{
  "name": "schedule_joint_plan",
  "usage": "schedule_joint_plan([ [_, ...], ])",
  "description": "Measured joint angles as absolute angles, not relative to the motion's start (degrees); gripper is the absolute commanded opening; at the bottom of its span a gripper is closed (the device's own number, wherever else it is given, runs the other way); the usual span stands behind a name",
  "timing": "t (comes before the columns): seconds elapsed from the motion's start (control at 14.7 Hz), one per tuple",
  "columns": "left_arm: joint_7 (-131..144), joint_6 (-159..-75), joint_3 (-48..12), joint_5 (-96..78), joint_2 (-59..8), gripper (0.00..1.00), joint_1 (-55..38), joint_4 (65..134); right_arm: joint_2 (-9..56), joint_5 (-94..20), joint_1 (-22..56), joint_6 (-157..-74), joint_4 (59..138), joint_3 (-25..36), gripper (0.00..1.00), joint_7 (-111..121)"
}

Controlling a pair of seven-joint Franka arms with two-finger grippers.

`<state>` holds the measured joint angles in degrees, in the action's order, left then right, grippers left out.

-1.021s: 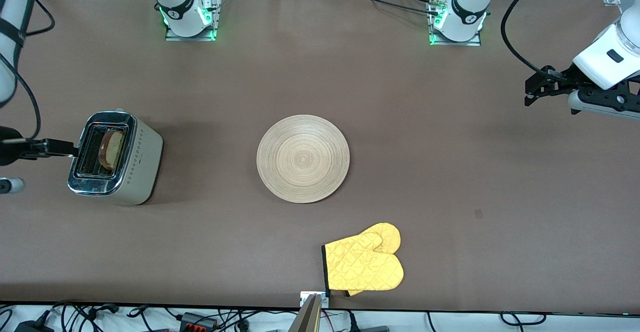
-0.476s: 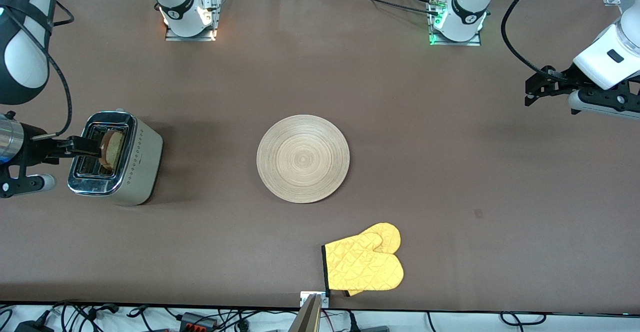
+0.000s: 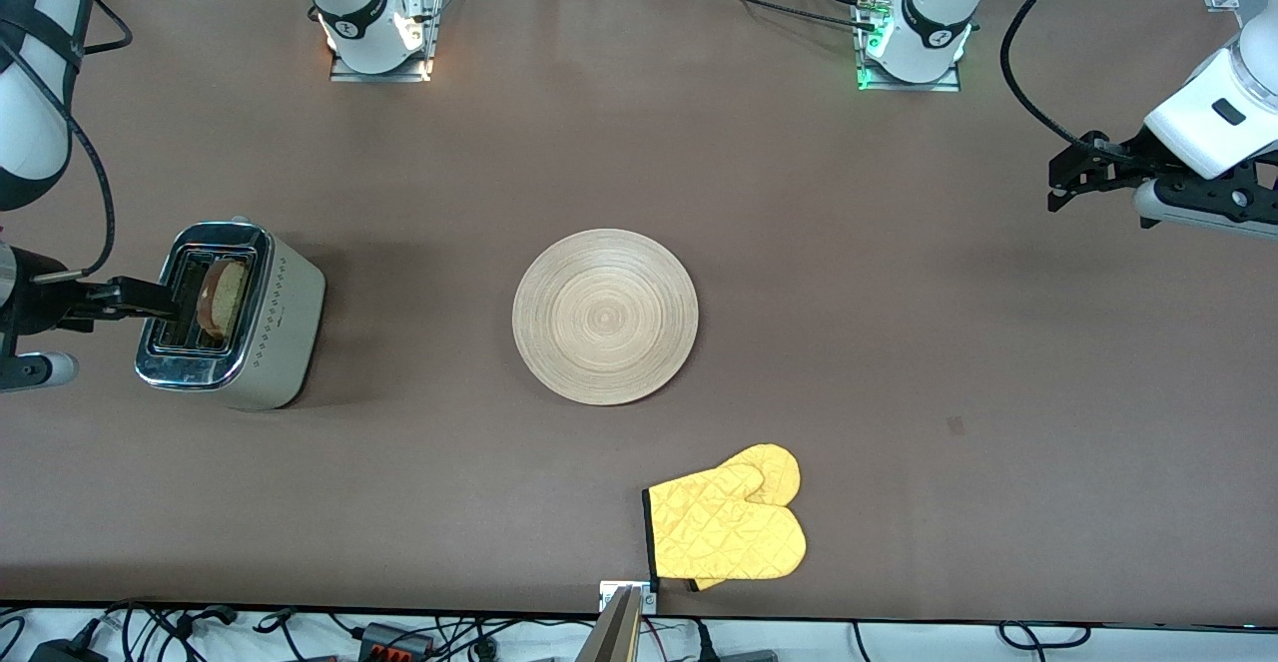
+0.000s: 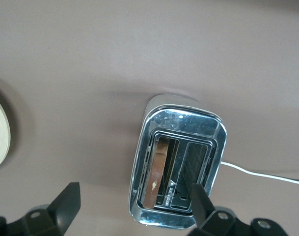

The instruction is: Move plate and put bread in toaster

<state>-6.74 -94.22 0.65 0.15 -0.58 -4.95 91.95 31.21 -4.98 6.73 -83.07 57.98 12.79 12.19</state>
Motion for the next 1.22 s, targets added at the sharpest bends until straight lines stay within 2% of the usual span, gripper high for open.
schedule_joint_plan([
  [0.41,-4.6,-94.2,0.3,3.2,-0.6,1.0,-5.3,92.0,30.6,2.6,12.7,-83.4,57.9,12.2,1.0,5.8],
  [0.54,-1.8,-94.1,0.2,3.2,-0.6,1.0,-5.3,92.0,29.3,2.9,12.2,-83.3,58.6,11.0,1.0,4.2],
  [0.95,6.5,-93.9,0.1,3.0,-0.7,1.0,-5.2,92.0,16.0,3.1,4.6,-88.5,74.9,2.5,1.0,-9.3],
  [1.22,6.6,-93.9,0.2,0.9,-0.9,1.0,-4.8,92.0,11.8,2.7,-0.2,-95.3,81.7,-1.9,1.0,-12.4],
])
